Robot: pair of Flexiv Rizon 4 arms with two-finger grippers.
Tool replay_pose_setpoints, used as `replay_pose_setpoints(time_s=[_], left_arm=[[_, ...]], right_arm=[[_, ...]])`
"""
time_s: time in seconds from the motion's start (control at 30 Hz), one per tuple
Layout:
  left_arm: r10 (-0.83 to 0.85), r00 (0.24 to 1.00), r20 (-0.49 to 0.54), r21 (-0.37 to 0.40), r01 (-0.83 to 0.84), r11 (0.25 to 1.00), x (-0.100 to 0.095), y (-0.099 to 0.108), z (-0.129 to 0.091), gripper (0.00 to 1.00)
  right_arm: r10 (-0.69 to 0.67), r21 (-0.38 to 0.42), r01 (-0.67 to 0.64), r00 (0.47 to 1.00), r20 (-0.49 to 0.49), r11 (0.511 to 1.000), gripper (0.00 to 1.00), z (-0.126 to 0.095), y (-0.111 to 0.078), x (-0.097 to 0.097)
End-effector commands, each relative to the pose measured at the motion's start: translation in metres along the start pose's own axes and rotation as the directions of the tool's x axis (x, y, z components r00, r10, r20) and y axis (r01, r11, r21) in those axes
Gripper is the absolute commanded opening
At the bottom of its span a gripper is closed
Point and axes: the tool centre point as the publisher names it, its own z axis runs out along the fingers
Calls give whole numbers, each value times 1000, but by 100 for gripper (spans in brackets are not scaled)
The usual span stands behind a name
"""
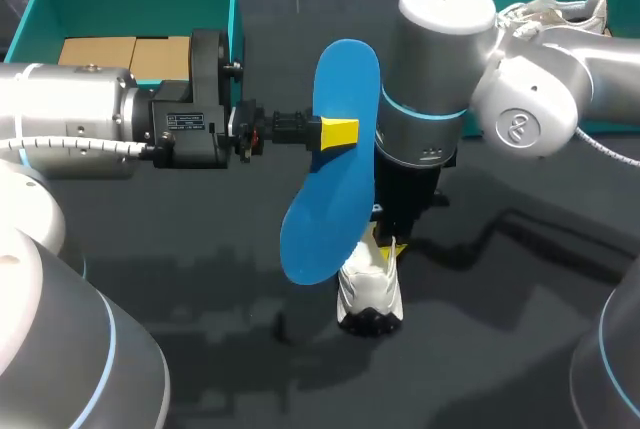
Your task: Take the shoe out of the shoebox, open the shoe tongue, remove and reinsert the insole, then place the shoe into the shoebox
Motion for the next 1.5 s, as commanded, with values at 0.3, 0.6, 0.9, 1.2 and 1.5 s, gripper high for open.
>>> replay_pose_setpoints(time_s=[0.3, 0.6, 0.9, 1.2, 1.5], left_arm=[[0, 1000, 0, 2, 0, 1000, -1, 1, 2, 0], [0, 1000, 0, 2, 0, 1000, -1, 1, 2, 0], [0, 1000, 0, 2, 0, 1000, -1, 1, 2, 0], [0, 1000, 0, 2, 0, 1000, -1, 1, 2, 0], [0, 1000, 0, 2, 0, 1000, -1, 1, 2, 0]], right_arm=[[-54, -16, 53, 998, -39, 998, 0, 9, 4, -10], [-99, -44, 97, 995, -34, 994, 0, 6, 4, -12], [-144, -49, 141, 988, -55, 989, 100, 5, 7, -13], [-200, -173, 162, 951, -235, 972, 100, -38, -8, -24], [-200, -173, 162, 951, -235, 972, 100, -38, -8, -24]])
